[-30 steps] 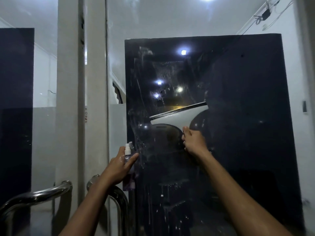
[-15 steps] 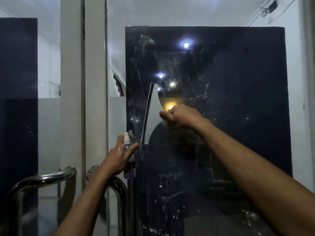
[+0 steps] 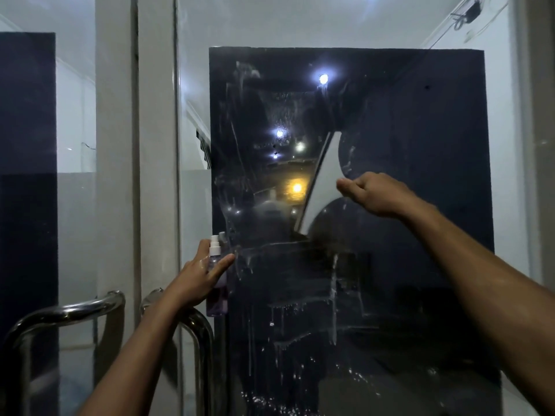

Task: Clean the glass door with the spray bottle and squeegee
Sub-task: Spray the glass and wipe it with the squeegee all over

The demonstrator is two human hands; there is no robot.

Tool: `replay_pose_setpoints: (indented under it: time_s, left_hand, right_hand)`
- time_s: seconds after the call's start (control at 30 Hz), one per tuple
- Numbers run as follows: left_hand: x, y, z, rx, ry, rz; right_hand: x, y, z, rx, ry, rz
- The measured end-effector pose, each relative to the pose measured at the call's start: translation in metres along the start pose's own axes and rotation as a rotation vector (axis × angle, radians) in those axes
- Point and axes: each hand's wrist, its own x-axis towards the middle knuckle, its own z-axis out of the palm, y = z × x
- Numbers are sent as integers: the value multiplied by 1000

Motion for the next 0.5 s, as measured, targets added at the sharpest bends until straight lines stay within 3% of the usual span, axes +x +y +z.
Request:
replay_pose_setpoints:
  time_s: [0.17, 0.3, 0.5]
  left_hand:
    - [-1, 0, 0, 12, -3, -5]
    - [-2, 2, 0, 7, -18, 2]
    - [-6, 4, -2, -1, 42, 24]
  right_hand:
    - [15, -74, 33, 324, 27, -134]
    - [29, -111, 68, 528, 58, -77]
    - [-2, -108, 110, 448, 105, 74]
